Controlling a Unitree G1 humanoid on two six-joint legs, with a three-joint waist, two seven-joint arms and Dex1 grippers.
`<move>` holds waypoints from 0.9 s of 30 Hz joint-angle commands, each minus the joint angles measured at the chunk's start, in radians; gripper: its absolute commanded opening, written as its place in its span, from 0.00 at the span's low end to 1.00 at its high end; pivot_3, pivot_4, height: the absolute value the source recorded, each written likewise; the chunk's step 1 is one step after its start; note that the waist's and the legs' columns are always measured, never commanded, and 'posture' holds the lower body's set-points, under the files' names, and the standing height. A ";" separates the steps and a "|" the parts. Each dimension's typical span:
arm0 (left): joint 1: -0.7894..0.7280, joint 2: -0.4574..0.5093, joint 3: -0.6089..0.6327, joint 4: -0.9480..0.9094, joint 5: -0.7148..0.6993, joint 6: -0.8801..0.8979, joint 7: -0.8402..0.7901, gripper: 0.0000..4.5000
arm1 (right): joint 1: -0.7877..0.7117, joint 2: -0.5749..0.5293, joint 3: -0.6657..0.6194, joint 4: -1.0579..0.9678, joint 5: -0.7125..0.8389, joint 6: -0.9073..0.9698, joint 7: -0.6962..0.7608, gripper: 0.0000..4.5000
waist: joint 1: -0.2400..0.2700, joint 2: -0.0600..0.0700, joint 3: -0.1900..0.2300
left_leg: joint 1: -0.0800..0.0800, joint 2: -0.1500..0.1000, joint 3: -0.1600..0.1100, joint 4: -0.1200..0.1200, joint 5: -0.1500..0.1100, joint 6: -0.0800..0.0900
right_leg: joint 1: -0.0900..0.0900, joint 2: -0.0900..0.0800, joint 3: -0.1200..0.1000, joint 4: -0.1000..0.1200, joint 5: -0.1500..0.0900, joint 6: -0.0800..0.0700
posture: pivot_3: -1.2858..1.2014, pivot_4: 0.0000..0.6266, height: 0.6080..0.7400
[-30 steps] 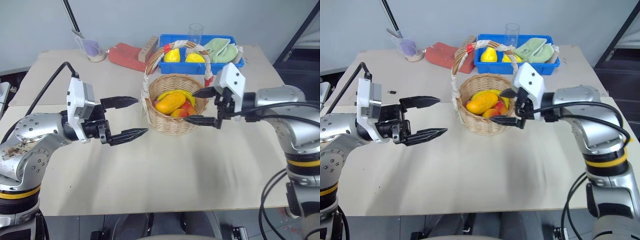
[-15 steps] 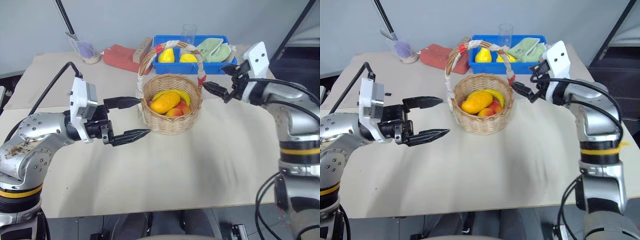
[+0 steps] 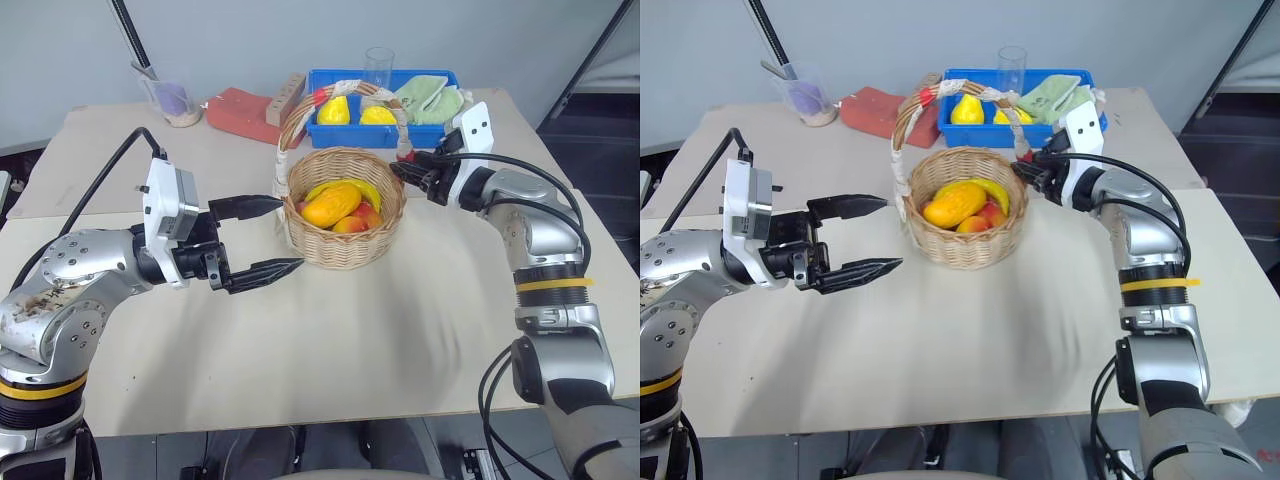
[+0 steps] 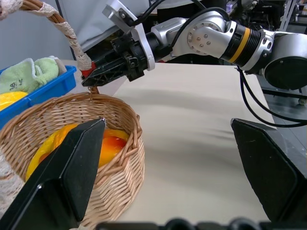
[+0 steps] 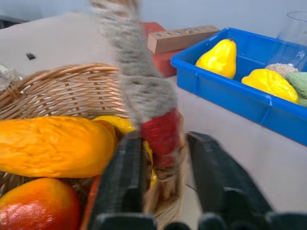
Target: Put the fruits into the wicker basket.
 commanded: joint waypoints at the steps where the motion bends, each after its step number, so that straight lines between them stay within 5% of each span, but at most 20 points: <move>1: -0.002 0.011 0.030 -0.025 -0.012 -0.009 0.005 1.00 | -0.019 0.011 -0.038 -0.043 0.027 -0.031 -0.004 0.05 | 0.000 0.000 0.000 | 0.000 0.000 0.000 0.000 0.000 0.001 | 0.000 0.000 0.000 0.000 0.000 0.000 | 0.52 0.24 1.00; 17: -0.018 -0.011 0.026 0.001 0.009 -0.025 0.044 1.00 | 0.091 -0.141 -0.179 -0.048 -0.023 -0.168 -0.116 0.01 | 0.004 0.000 0.000 | -0.010 -0.001 0.002 0.000 0.001 -0.002 | -0.011 -0.001 0.001 0.002 0.000 0.000 | 0.52 0.24 1.00; 25: -0.049 -0.027 0.005 0.036 0.042 -0.040 0.037 1.00 | 0.126 -0.130 -0.198 0.025 -0.040 -0.213 -0.179 0.01 | -0.014 0.000 0.000 | -0.007 0.001 0.010 0.000 0.001 -0.001 | -0.013 0.000 0.007 0.004 0.001 -0.001 | 0.52 0.24 1.00; 27: -0.046 -0.027 0.006 0.037 0.050 -0.041 0.036 1.00 | 0.129 -0.131 -0.211 0.020 -0.024 -0.205 -0.179 0.22 | -0.012 0.000 0.000 | -0.007 0.002 0.010 0.000 0.001 -0.001 | -0.012 0.001 0.008 0.004 0.001 -0.001 | 0.52 0.24 1.00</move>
